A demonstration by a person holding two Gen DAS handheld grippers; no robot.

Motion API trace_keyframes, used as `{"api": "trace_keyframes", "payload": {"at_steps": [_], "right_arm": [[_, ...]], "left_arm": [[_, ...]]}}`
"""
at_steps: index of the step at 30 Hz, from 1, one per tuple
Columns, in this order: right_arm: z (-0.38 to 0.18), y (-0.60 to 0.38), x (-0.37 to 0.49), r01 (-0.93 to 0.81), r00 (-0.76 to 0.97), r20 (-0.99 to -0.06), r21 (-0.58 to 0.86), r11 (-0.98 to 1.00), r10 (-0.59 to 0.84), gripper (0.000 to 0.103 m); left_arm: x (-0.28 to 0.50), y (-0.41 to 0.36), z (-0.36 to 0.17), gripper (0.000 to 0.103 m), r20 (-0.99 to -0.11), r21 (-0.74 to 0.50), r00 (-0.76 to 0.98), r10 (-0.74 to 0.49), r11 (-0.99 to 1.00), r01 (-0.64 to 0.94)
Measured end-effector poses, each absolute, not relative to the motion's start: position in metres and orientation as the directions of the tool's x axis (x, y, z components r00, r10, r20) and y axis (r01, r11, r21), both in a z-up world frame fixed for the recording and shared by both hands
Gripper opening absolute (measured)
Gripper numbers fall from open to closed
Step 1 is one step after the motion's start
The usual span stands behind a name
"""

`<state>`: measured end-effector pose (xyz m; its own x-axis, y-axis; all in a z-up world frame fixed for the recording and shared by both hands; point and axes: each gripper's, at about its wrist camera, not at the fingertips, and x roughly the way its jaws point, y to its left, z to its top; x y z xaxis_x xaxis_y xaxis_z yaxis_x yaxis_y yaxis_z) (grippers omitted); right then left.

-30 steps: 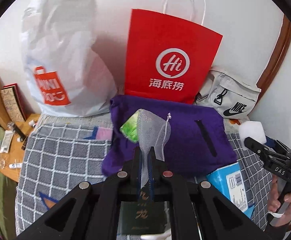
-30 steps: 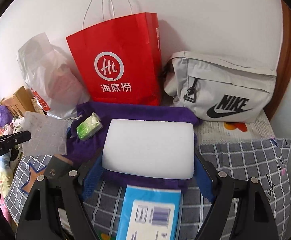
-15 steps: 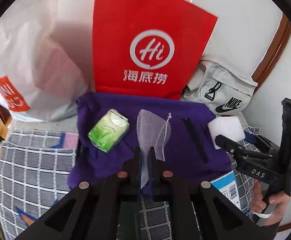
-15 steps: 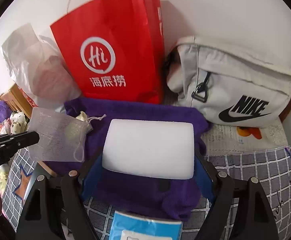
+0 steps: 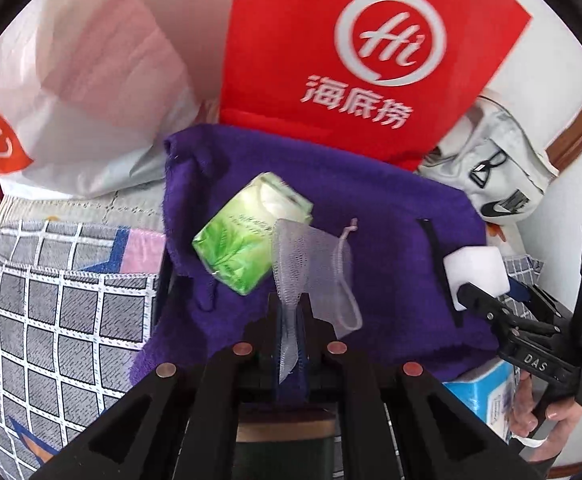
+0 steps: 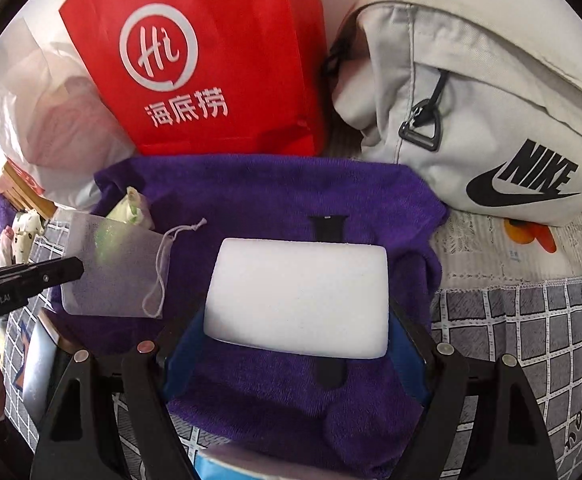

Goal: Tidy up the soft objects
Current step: 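Place mesh bag on purple towel with left tool while right tool places foam block there, then reach left tool to the yellow mesh bag while right tool grasps the white glove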

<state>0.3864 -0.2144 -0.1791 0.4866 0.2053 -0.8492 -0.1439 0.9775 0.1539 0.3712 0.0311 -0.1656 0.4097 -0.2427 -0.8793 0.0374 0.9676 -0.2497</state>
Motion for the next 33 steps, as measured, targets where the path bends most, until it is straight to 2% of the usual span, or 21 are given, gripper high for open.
{"api": "trace_keyframes", "payload": {"at_steps": [7, 10, 12, 14, 17, 26, 33], "right_arm": [[-0.19, -0.212, 0.393, -0.147, 0.467, -0.859, 0.158, 0.977, 0.209, 0.082], [-0.191, -0.211, 0.393, -0.148, 0.464, -0.859, 0.165, 0.975, 0.215, 0.083], [-0.191, -0.21, 0.394, -0.155, 0.457, -0.861, 0.168, 0.974, 0.221, 0.084], [-0.191, -0.21, 0.394, -0.158, 0.452, -0.862, 0.175, 0.972, 0.229, 0.087], [-0.19, -0.209, 0.392, -0.164, 0.458, -0.857, 0.18, 0.97, 0.237, 0.09], [-0.16, -0.201, 0.364, -0.181, 0.521, -0.818, 0.172, 0.968, 0.243, 0.093], [-0.125, -0.192, 0.316, -0.208, 0.576, -0.773, 0.173, 0.963, 0.264, 0.092]], "left_arm": [[0.375, 0.04, -0.176, 0.01, -0.884, -0.248, 0.405, -0.233, 0.969, 0.016], [0.375, 0.039, -0.176, 0.016, -0.889, -0.229, 0.405, -0.216, 0.973, 0.015], [0.376, 0.036, -0.178, 0.034, -0.893, -0.207, 0.406, -0.193, 0.978, 0.01], [0.374, 0.036, -0.177, 0.045, -0.896, -0.182, 0.411, -0.166, 0.983, 0.0], [0.371, 0.037, -0.172, 0.054, -0.895, -0.174, 0.418, -0.155, 0.985, -0.006], [0.34, 0.049, -0.143, 0.054, -0.888, -0.124, 0.451, -0.088, 0.991, -0.051], [0.293, 0.061, -0.114, 0.055, -0.872, -0.129, 0.481, -0.088, 0.99, -0.052]]}}
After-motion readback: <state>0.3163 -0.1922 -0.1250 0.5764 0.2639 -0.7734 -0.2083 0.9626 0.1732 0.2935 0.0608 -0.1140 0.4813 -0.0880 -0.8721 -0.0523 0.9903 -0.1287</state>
